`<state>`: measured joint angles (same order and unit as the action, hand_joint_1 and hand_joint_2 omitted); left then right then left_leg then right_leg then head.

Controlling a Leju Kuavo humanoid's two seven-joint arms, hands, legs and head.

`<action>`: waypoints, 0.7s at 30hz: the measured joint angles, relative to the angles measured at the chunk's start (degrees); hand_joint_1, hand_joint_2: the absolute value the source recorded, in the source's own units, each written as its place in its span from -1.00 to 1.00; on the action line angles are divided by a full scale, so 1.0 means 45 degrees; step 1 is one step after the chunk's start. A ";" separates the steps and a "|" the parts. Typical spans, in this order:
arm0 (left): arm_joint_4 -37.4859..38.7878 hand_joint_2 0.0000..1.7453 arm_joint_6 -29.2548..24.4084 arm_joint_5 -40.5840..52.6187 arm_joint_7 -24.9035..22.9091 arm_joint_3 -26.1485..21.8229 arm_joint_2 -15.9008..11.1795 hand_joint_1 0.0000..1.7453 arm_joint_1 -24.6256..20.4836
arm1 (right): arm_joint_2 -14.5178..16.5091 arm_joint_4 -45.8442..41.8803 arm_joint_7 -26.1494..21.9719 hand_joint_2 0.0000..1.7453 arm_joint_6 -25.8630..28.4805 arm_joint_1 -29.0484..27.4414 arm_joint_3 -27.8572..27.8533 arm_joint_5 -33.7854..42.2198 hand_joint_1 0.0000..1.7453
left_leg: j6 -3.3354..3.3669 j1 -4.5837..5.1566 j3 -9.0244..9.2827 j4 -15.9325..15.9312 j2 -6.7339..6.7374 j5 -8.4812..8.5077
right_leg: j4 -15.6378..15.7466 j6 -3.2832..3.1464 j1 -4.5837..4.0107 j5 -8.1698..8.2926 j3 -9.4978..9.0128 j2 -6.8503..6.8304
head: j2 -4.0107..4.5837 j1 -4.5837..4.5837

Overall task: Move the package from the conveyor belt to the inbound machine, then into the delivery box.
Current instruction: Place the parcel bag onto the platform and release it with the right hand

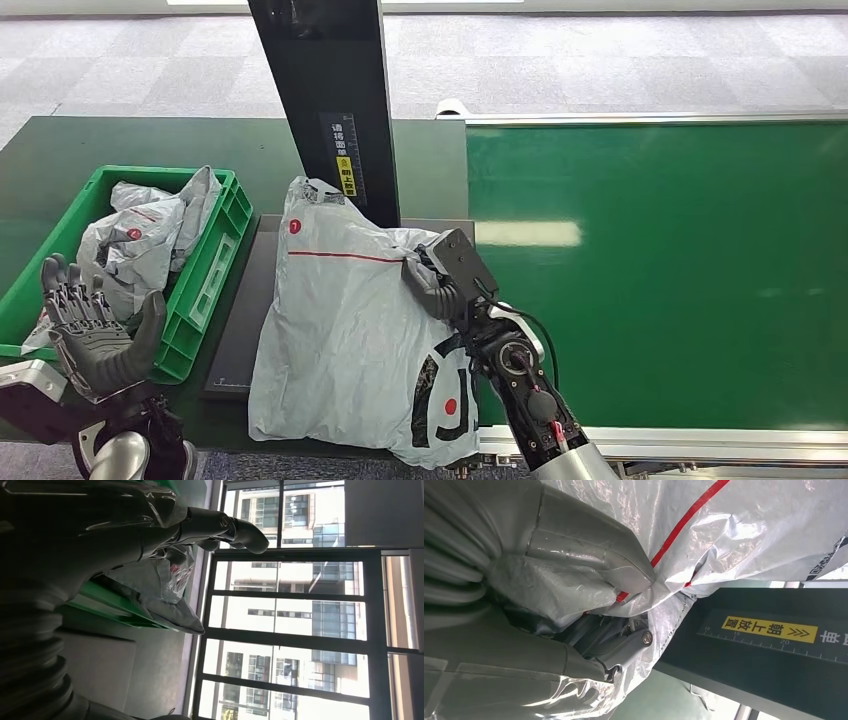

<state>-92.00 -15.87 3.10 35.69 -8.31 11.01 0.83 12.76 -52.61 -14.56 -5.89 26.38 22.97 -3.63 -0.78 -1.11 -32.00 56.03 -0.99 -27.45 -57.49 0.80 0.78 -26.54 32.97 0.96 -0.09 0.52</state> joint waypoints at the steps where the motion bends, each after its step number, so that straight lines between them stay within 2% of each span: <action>1: 0.0000 1.00 0.0000 0.0000 0.0000 -0.0006 0.0005 -1.00 0.0002 | 0.0001 0.0000 -0.0001 1.00 0.0074 -0.0001 -0.0017 0.0015 1.00 | 0.0000 0.0000 0.0000 0.0000 0.0000 0.0000 | 0.0000 0.0000 0.0000 0.0000 0.0000 0.0000 | 0.0000 0.0000; 5: 0.0000 1.00 0.0000 0.0015 0.0004 -0.0013 0.0034 -1.00 0.0003 | 0.0005 0.0000 -0.0041 1.00 0.0477 -0.0002 -0.0203 0.0168 1.00 | 0.0000 0.0001 0.0000 0.0001 0.0000 0.0000 | 0.0000 0.0000 0.0001 0.0000 0.0000 0.0000 | 0.0000 0.0000; 6: 0.0000 1.00 0.0000 0.0021 0.0007 -0.0013 0.0040 -1.00 0.0002 | 0.0005 0.0000 -0.0079 1.00 0.0484 -0.0003 -0.0270 0.0276 0.93 | 0.0000 0.0001 0.0000 0.0001 0.0000 0.0000 | 0.0000 0.0000 0.0001 0.0000 0.0000 0.0000 | 0.0000 0.0000; 9: 0.0005 1.00 -0.0006 0.0036 0.0033 -0.0010 0.0045 -1.00 -0.0008 | 0.0005 0.0000 -0.0238 -0.50 0.0373 -0.0004 -0.0492 0.0657 -0.58 | 0.0000 0.0001 0.0001 0.0002 0.0000 0.0000 | 0.0000 0.0000 0.0001 0.0000 0.0002 0.0001 | 0.0000 0.0000; 10: 0.0007 1.00 -0.0017 0.0039 0.0045 -0.0009 0.0045 -1.00 -0.0009 | 0.0005 0.0000 -0.0250 -1.00 0.0375 -0.0004 -0.0559 0.0721 -1.00 | 0.0000 0.0001 0.0001 0.0002 0.0000 0.0000 | 0.0000 0.0000 0.0001 0.0000 0.0002 0.0001 | 0.0000 0.0001; 21: 0.0010 1.00 -0.0173 0.0039 0.0078 -0.0011 0.0047 -1.00 0.0029 | 0.0005 0.0046 -0.0129 -1.00 0.0601 0.0039 -0.0786 0.0770 -1.00 | 0.0000 0.0000 0.0000 0.0001 0.0000 0.0000 | 0.0000 0.0000 0.0000 0.0000 0.0000 0.0000 | 0.0000 0.0000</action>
<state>-91.95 -16.64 3.28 36.04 -8.36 11.22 0.96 12.79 -52.40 -15.14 -3.18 26.55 19.43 -0.16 -0.78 -1.11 -32.00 56.04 -0.99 -27.45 -57.49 0.80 0.78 -26.54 32.97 0.96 -0.09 0.52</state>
